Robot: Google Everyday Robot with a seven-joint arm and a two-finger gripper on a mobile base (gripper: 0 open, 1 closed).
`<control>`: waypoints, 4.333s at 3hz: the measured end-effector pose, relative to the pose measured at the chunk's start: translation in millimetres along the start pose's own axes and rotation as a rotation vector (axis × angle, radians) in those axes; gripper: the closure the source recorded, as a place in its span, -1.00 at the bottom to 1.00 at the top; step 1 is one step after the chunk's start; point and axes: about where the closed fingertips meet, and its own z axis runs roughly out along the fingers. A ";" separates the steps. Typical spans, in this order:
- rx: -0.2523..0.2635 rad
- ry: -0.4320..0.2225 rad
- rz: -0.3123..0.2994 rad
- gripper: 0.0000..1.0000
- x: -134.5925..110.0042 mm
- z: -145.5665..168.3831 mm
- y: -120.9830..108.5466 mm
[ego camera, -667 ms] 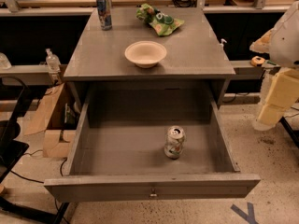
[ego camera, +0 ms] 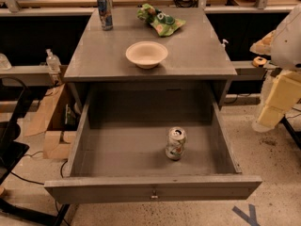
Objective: Pick 7up can from top drawer and place on counter
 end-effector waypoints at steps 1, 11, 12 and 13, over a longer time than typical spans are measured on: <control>-0.038 -0.131 -0.009 -1.00 5.3 43.0 3.2; -0.227 -0.967 0.059 0.45 -85.4 349.8 19.8; -0.213 -0.954 0.014 0.91 -113.4 322.5 14.1; -0.176 -0.916 -0.066 1.00 -184.6 245.1 -14.7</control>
Offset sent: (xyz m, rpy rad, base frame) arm 0.1139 0.0407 -0.1320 0.7610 -0.3874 0.2189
